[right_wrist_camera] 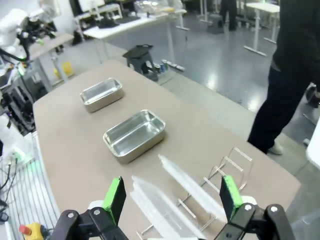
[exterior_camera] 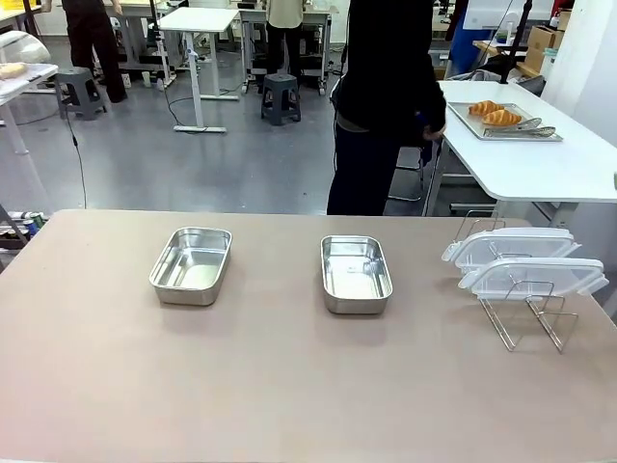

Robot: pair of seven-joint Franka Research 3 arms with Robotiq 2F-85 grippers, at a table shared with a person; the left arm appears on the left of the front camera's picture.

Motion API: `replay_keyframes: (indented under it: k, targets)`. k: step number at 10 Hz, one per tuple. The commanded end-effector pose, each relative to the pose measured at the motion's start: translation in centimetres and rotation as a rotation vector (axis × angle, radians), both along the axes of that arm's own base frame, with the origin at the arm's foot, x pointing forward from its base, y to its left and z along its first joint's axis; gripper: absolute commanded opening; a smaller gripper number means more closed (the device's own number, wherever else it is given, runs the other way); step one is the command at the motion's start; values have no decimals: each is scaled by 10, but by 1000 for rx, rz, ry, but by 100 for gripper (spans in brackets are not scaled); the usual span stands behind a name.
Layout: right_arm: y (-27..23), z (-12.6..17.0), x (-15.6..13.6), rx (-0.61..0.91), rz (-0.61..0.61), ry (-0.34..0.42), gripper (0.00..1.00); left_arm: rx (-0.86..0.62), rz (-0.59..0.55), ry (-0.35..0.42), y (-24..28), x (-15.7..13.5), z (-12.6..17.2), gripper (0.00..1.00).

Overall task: Place the bread in airtight containers.
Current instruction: Lift both Airtight Container.

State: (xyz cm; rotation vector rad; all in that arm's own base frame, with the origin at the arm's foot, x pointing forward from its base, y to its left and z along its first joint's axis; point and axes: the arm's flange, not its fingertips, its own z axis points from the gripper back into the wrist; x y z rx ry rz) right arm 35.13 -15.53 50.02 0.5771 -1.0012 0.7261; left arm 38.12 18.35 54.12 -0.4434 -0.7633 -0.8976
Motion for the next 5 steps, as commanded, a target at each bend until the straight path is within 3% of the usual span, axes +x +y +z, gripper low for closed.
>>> replay_keyframes:
  k: [1, 4, 5]
  targets:
    - [-1, -22, 4, 23, 65, -20, 100, -51, -15, -14, -14, 8, -17, 100]
    - [-1, -32, 1, 45, 151, -77, 100, -102, 14, 3, -29, 6, -18, 100]
    - [-4, -33, -4, 35, 74, -18, 100, -64, -1, 9, -9, 7, -25, 100]
